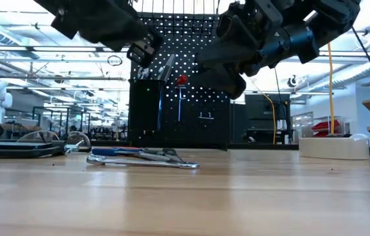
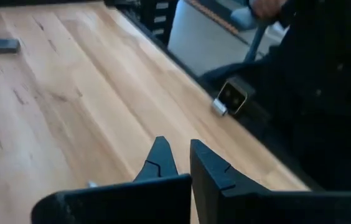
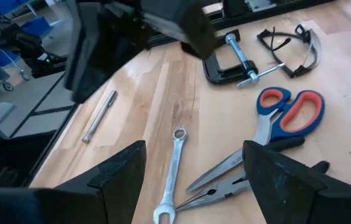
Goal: Hang tools onto peg board
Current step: Put the wrench on the left black bin on the peg board
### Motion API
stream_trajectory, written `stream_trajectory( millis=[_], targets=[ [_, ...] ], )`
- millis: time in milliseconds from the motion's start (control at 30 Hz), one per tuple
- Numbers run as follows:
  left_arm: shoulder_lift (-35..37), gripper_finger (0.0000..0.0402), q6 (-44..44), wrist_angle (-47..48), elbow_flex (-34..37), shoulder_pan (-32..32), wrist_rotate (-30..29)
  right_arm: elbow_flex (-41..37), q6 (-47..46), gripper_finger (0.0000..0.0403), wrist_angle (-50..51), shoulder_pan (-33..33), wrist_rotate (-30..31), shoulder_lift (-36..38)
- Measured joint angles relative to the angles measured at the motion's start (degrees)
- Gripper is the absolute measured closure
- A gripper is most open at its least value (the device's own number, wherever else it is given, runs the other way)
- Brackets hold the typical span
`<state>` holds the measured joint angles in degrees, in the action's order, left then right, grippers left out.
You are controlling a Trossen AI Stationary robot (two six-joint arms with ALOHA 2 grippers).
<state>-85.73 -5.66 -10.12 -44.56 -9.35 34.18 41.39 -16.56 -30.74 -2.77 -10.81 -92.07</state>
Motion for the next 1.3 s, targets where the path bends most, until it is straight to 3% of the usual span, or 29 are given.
stream_trajectory(
  millis=[67, 333, 467, 667, 833, 967, 1067, 1133, 1233, 1300],
  targets=[
    [0.00, 0.0401, 3.35, -0.77, 0.00, -0.52, -0.62, 0.00, 0.70, 0.0142, -0.17, 0.42, 0.00, 0.02],
    [0.00, 0.0379, 3.61, -0.73, 0.00, -3.69, -13.70, 0.00, 0.96, 0.0142, 0.19, 1.32, 0.02, 0.02],
    [0.00, 0.0323, 3.73, -1.15, 0.00, -5.14, -20.81, 0.00, 0.96, 0.0142, 1.16, 1.32, 0.02, 0.02],
    [-0.89, 0.0213, 3.75, -3.40, -0.05, -7.40, -25.37, 0.00, 2.52, 0.0142, 3.04, 1.34, 0.35, 0.02],
    [-0.94, 0.0137, 4.55, -2.42, -0.07, -7.31, -26.15, 0.01, 2.89, 0.0142, 4.83, 1.82, 0.31, 0.02],
    [-0.94, 0.0103, 6.78, -0.62, -0.07, -6.45, -25.06, 0.00, 2.80, 0.0142, 6.62, 2.13, 0.35, 0.02],
    [-0.94, 0.0103, 6.60, 0.73, -0.07, -5.98, -23.44, 0.02, 2.75, 0.0142, 6.89, 2.11, 0.33, 0.02],
    [-0.94, 0.0123, 5.01, 0.69, -0.07, -6.00, -23.10, 0.02, 2.75, 0.0142, 6.82, 2.08, 0.31, 0.02],
    [-0.96, 0.0193, 2.21, 0.88, -0.07, -6.00, -23.03, 0.02, 2.75, 0.0142, 6.58, 2.11, 0.33, 0.02],
    [-0.96, 0.0267, 1.53, 0.86, -0.07, -5.76, -23.05, 0.02, 2.73, 0.0142, 6.60, 2.11, 0.33, 0.02]
  ],
)
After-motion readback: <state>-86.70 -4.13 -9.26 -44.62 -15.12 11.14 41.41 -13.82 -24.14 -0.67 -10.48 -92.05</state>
